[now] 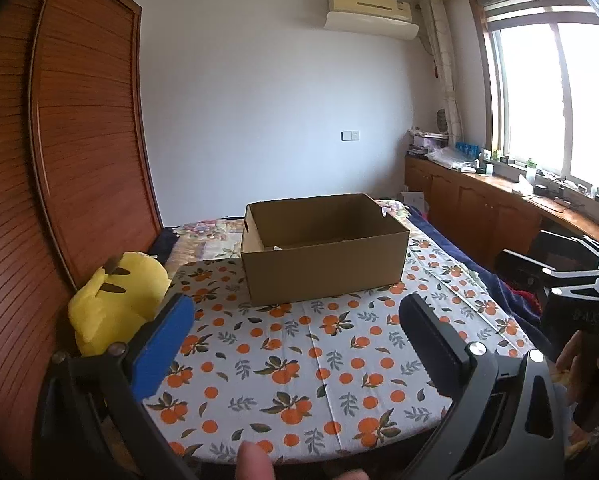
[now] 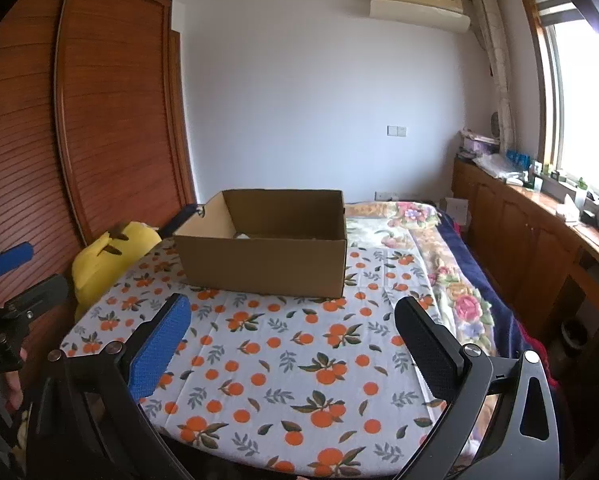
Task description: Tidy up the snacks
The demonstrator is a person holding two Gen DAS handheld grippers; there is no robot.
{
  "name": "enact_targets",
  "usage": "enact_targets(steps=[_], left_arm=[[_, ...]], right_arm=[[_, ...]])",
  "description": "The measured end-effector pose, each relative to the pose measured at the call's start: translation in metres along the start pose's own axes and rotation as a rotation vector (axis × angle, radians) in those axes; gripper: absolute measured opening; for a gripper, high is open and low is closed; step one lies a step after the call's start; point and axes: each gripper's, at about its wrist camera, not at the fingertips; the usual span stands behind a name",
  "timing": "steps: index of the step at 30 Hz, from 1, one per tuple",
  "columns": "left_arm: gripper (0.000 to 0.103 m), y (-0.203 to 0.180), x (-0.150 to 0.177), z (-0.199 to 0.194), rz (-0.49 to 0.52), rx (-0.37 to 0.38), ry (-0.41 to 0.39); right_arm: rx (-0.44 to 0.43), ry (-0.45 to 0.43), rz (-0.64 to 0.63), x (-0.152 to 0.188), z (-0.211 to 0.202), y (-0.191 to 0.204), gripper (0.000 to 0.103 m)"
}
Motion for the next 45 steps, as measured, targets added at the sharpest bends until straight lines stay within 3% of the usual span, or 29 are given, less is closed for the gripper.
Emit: enact_targets(steps=[19, 45], left_arm=[[0.103, -0.004, 0.019, -0.016, -0.022, -0.021, 0.013], [0.103, -0.002, 0.016, -0.025, -0.020, -0.051, -0.015]], right_arm=[[0.084, -0.080, 0.009, 0.017, -0.036, 0.012, 0.103], [0.095, -0.089, 0.013, 0.018, -0.038, 0.011, 0.103]])
Point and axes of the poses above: each gripper's, at about its wrist camera, not at the fingertips, and z roughly the way its jaws point, y to its left, x to its underside, and after that the axes turned 8 degrees about z, right-handed
